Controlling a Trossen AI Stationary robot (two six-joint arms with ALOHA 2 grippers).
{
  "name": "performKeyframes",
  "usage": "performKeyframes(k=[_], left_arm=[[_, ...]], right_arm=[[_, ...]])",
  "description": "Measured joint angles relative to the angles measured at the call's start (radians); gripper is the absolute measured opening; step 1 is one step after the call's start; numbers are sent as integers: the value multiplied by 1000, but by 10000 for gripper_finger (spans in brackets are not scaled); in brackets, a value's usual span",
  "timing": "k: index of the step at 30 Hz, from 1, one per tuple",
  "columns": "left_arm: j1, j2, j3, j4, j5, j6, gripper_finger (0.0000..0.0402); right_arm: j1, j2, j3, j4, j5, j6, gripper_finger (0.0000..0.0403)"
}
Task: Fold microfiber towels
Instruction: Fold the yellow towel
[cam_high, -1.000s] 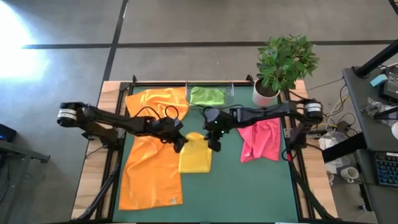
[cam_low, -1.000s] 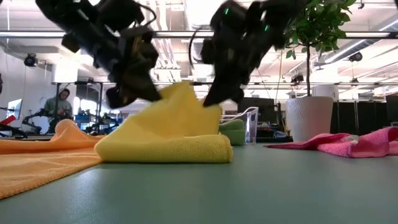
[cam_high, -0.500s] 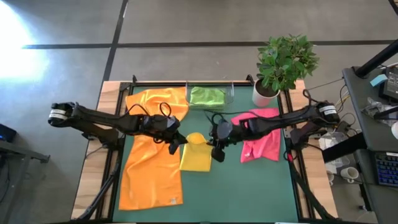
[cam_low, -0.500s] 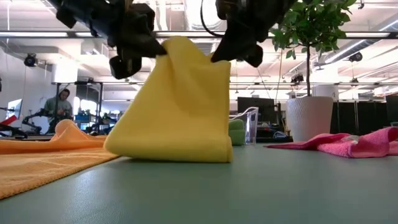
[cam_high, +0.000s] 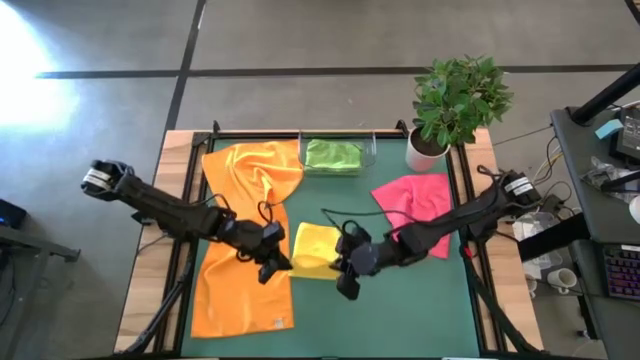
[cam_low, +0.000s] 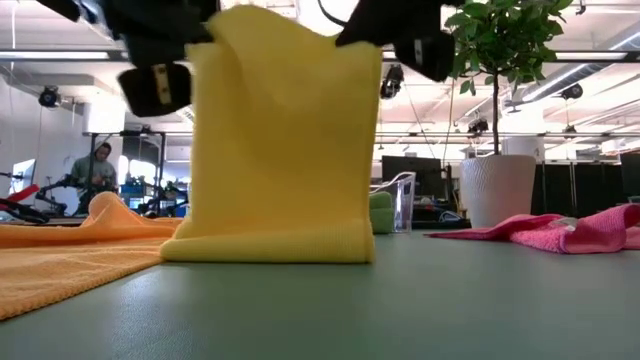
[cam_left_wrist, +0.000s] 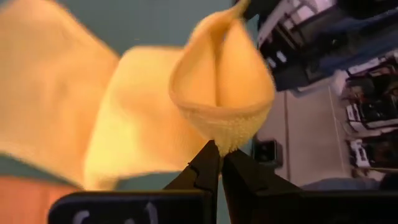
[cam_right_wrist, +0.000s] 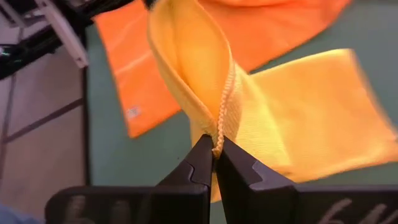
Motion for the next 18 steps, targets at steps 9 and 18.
performKeyframes(k=[9, 18], left_arm=[[-120, 0, 21, 30, -1, -126, 0], [-179, 31, 11, 24, -6, -207, 0]], right_arm=[[114, 182, 195, -2, 17, 53, 8], [149, 294, 355, -176, 103, 97, 8]])
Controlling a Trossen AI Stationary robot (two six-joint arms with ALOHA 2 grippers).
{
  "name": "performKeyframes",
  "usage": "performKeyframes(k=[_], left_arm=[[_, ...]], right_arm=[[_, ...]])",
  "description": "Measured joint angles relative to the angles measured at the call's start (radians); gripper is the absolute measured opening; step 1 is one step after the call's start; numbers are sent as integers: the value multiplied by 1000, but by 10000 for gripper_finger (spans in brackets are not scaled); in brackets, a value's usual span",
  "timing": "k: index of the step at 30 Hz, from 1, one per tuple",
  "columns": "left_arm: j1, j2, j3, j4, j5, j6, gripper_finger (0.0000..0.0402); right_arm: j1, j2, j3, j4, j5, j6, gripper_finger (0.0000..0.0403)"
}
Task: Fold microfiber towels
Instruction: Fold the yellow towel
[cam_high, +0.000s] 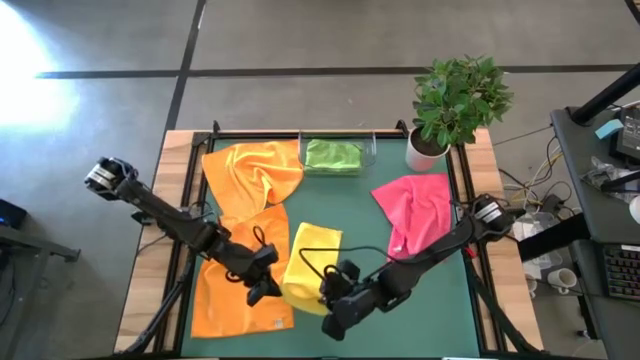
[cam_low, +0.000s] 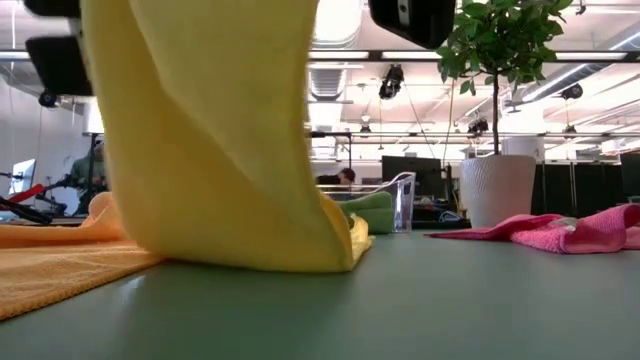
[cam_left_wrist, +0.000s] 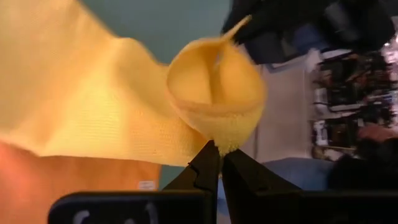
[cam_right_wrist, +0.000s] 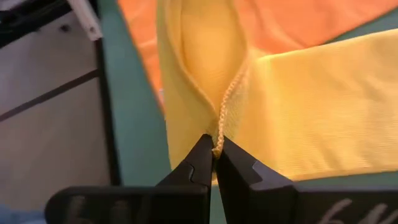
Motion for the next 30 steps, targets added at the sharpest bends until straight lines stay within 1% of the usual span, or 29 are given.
performKeyframes(k=[7, 9, 14, 16, 20, 24, 30], left_arm=[[42, 88, -12, -3, -31, 50, 0], [62, 107, -13, -7, -54, 59, 0], [127, 125, -12, -41, -121, 144, 0], [157, 124, -13, -73, -139, 152, 0], [213, 123, -13, -115, -142, 183, 0], [265, 132, -13, -115, -142, 209, 0], [335, 145, -15, -117, -142, 245, 0]], right_arm=[[-17, 2, 2, -143, 158, 61, 8], [-33, 2, 0, -170, 184, 68, 8], [-68, 4, -46, -178, 211, 57, 8], [-77, 4, -73, -181, 215, 57, 8], [-102, 3, -115, -177, 214, 57, 8], [-144, 3, -168, -177, 227, 75, 8], [-206, 3, -205, -159, 222, 58, 8]])
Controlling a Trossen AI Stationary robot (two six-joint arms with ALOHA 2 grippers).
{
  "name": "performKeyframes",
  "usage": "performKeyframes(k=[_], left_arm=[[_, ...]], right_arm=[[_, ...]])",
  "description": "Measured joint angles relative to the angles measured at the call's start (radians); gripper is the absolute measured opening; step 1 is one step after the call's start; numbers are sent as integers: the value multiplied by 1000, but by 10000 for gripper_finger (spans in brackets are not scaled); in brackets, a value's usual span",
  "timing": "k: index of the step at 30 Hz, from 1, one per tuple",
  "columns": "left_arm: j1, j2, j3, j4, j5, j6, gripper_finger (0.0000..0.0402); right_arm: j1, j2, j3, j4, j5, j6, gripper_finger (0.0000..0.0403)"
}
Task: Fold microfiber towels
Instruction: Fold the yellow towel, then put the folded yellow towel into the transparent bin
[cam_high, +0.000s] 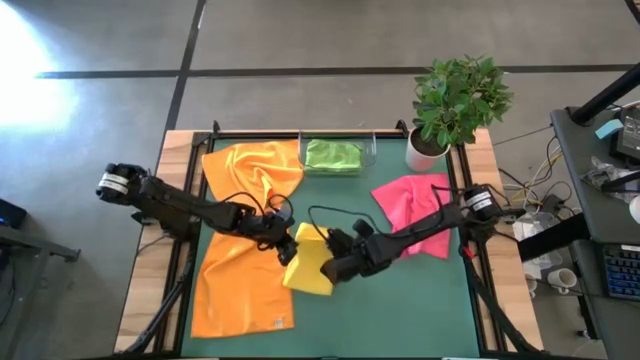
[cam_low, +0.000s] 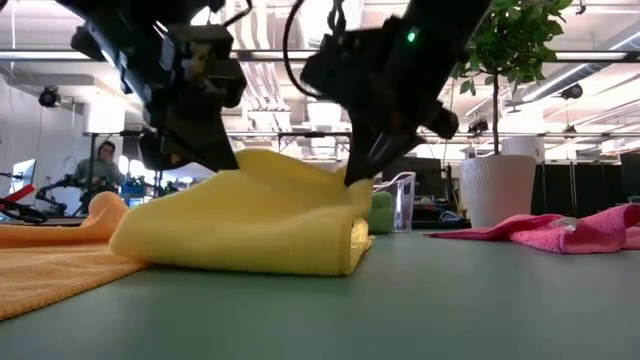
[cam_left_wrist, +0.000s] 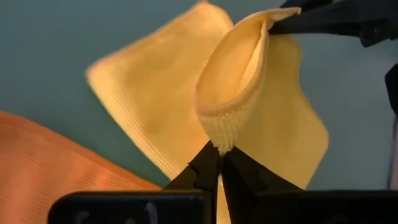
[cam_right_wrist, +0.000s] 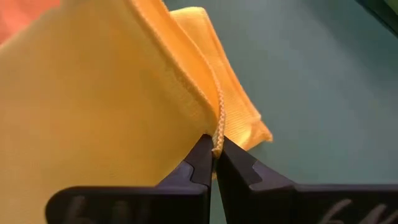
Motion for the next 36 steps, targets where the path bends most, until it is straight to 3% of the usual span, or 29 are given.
performKeyframes(k=[18, 25, 36], left_arm=[[94, 0, -2, -21, 1, 108, 5], [95, 0, -3, -20, -1, 148, 63], [106, -8, 5, -44, 10, 142, 162]], right_arm=[[-72, 0, -42, 52, -21, -70, 9], [-71, 0, -42, 50, -22, -70, 18], [-78, -37, -40, 41, -14, -73, 98]])
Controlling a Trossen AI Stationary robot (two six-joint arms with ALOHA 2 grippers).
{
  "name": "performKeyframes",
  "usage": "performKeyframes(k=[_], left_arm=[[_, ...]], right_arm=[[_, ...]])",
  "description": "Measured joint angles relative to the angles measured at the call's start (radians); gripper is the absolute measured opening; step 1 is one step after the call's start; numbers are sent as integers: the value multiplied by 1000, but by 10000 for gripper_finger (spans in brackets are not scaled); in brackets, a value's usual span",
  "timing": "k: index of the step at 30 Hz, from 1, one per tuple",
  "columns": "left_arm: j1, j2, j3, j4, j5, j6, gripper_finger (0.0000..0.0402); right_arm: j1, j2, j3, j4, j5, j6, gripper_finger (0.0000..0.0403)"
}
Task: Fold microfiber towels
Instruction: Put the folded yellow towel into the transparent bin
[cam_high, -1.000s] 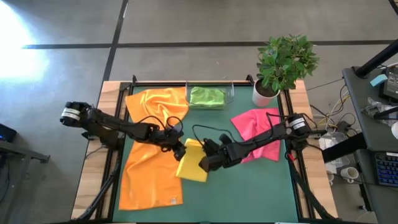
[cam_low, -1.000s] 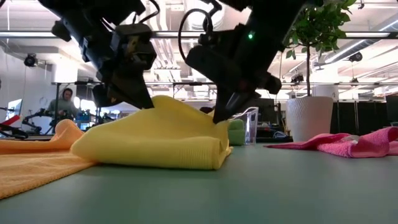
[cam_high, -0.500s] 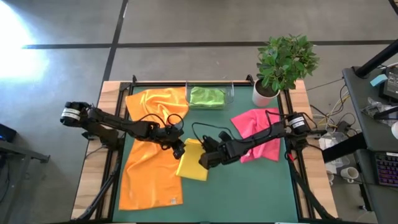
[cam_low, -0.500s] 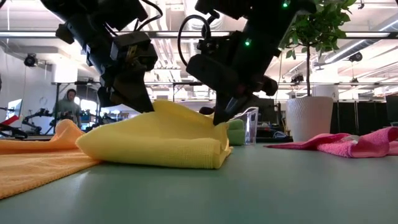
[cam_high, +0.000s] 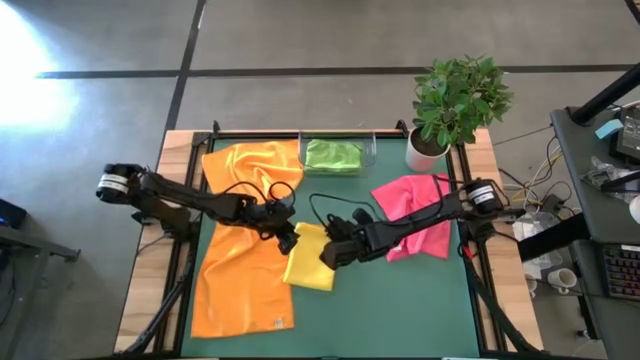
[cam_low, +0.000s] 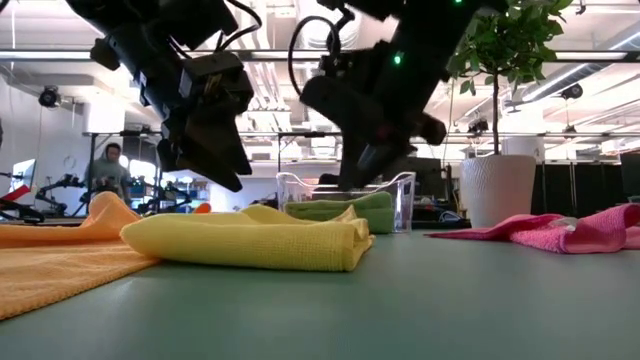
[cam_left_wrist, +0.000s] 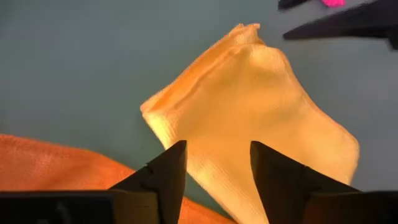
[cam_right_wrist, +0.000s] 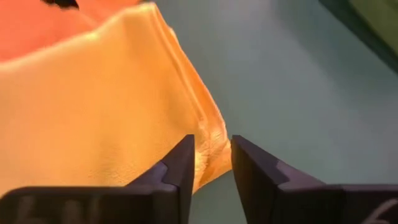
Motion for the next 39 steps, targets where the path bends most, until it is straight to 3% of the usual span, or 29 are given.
performKeyframes(k=[5, 9, 14, 19, 29, 39], left_arm=[[15, -40, 54, -97, 85, 7, 168], [11, -100, 89, -203, 108, 9, 168], [-17, -188, 77, -215, 104, 5, 168], [-67, -221, 53, -227, 53, -1, 168], [-133, -202, 50, -272, 46, -1, 168], [-134, -202, 50, -294, 44, -2, 168]], right_arm=[[0, -98, 0, 7, -43, -19, 119], [14, -174, 0, 51, -201, -34, 122], [60, -177, -2, 199, -370, -33, 112], [97, -108, -2, 316, -394, -5, 91], [105, 38, -4, 313, -397, 95, 13], [103, 120, -3, 314, -459, 105, 8]])
